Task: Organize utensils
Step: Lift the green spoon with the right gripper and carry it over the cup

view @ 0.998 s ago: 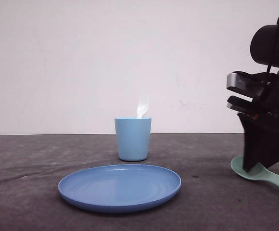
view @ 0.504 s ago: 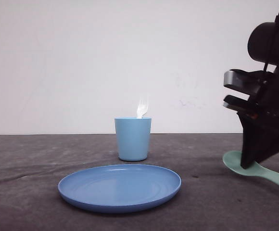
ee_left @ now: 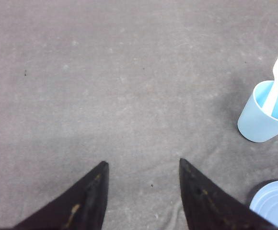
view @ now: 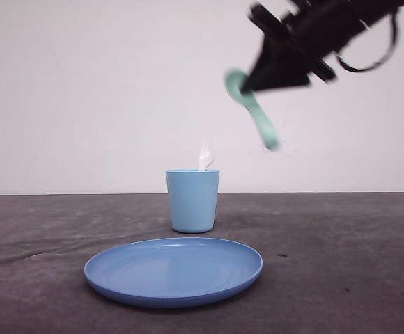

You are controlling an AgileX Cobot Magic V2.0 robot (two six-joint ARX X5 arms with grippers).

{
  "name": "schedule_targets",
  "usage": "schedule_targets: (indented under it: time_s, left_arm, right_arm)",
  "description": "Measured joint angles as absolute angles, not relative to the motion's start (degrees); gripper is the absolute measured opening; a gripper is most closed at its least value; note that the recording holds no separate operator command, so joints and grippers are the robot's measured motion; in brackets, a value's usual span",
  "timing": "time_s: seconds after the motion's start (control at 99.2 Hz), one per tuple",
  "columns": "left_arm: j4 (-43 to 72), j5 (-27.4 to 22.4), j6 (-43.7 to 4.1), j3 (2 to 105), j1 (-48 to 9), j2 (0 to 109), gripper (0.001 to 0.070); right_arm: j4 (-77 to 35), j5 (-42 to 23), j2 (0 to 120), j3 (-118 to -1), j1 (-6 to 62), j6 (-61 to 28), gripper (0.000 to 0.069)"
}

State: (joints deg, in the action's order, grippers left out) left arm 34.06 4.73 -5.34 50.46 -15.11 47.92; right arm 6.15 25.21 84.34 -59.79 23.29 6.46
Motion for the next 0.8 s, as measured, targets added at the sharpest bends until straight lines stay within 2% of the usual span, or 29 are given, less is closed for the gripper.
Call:
schedule_targets:
  time_s: [0.191, 0.333, 0.464, 0.564, 0.796]
  left_arm:
    - [34.1, 4.7, -5.3, 50.5, -15.1, 47.9, 0.0276]
    - [34.1, 4.7, -5.3, 50.5, -15.1, 47.9, 0.0276]
    - [34.1, 4.7, -5.3, 50.5, -15.1, 47.9, 0.0276]
    - [34.1, 4.7, -5.3, 50.5, -15.1, 47.9, 0.0276]
    - [34.1, 4.7, -5.3, 50.5, -15.1, 47.9, 0.0276]
  right_arm:
    - [24.9, 22.3, 85.7, -59.9, 27.9, 6.1, 0.0021]
    - [33.4, 18.3, 90.0, -59.9, 30.7, 3.2, 0.0021]
    - [40.0, 17.8, 95.5, -59.9, 32.1, -1.3, 0.0021]
    - [43.7, 16.9, 99.4, -59.9, 32.5, -3.8, 0.0021]
    - [43.8, 13.4, 106.1, -59.9, 32.4, -5.8, 0.0021]
